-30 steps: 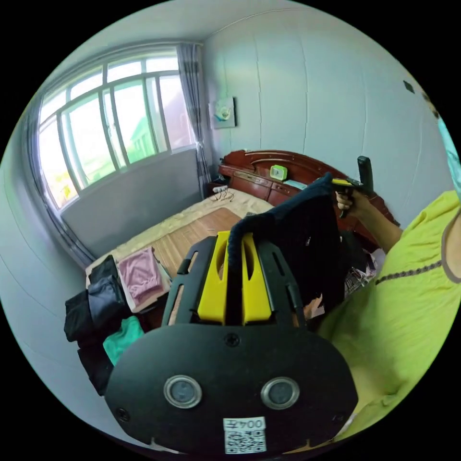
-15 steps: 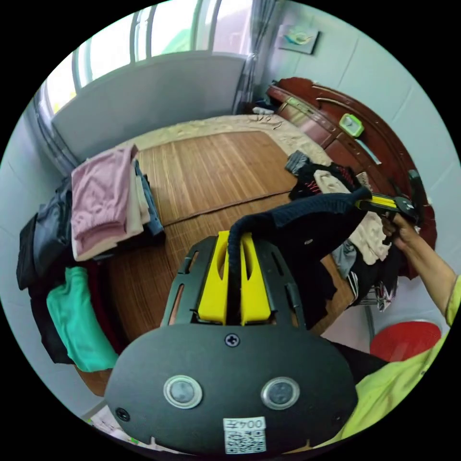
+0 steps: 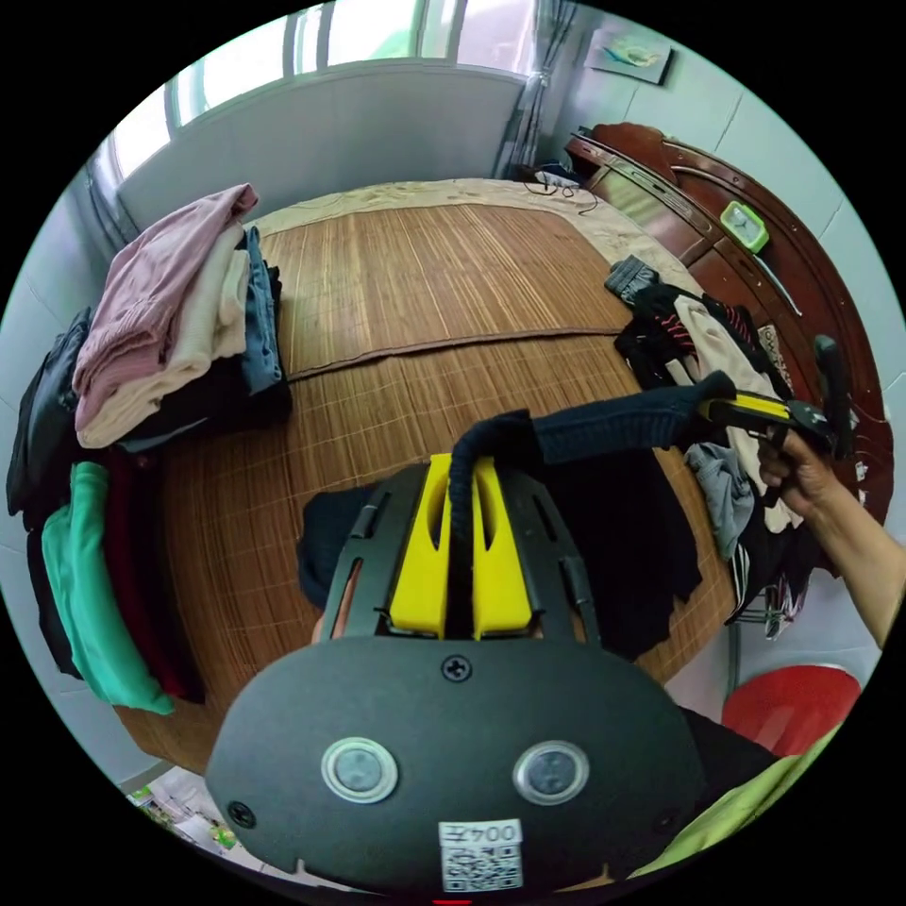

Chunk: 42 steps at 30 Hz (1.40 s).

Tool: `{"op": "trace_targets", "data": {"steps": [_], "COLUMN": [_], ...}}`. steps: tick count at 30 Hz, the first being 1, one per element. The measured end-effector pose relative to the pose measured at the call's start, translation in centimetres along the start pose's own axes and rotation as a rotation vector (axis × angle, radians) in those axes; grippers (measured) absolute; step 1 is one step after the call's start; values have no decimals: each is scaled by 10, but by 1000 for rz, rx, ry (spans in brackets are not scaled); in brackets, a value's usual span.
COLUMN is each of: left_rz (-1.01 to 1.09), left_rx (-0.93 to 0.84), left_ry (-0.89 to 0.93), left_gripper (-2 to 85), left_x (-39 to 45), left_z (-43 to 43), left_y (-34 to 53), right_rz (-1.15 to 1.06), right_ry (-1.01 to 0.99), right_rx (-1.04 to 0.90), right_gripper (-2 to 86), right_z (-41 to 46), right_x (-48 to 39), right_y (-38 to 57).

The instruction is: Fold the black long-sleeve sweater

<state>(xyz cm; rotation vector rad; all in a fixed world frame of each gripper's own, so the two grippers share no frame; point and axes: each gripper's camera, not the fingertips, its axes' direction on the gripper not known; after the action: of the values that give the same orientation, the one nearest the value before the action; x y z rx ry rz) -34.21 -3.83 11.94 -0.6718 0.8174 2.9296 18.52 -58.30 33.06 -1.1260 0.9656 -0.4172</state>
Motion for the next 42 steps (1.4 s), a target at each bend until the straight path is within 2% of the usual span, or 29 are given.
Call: {"op": "trace_targets", "data": {"steps": [6, 13, 17, 23, 27, 29, 32, 34, 37, 39, 42], "left_rz": [76, 79, 83, 9, -194, -220, -180, -162, -215, -289, -309], "left_rx": [-84, -181, -215, -121, -7, 31, 57, 121, 264, 321, 403], "left_ry": [-27, 21, 159, 547, 526, 510, 503, 494, 557, 641, 675], "left_gripper": [16, 19, 25, 55, 39, 30, 16, 10, 7, 8, 13], "left_x": [-24, -82, -140, -290, -428, -467, -492, -498, -521, -545, -570], "left_z": [-60, -74, -84, -167, -209, -219, -210, -204, -199, -193, -201], "left_y": [-20, -25, -36, -52, -53, -49, -37, -25, -6, 6, 18], "right_rz": [-35, 16, 71, 159, 167, 162, 152, 135, 107, 93, 81], "right_ry": [-62, -62, -42, -35, -26, -24, -36, -37, -12, 18, 26], "right_rx": [-21, -77, -94, -100, -123, -129, -112, -24, 118, 146, 150], "right_gripper": [44, 44, 45, 45, 40, 39, 38, 39, 44, 46, 50], "right_z": [24, 78, 109, 143, 157, 165, 182, 192, 203, 206, 211], "right_x": [1, -12, -18, -23, -16, -14, -15, -20, -33, -42, -51], "right_y": [15, 53, 64, 63, 37, 23, 6, 7, 25, 33, 39]}}
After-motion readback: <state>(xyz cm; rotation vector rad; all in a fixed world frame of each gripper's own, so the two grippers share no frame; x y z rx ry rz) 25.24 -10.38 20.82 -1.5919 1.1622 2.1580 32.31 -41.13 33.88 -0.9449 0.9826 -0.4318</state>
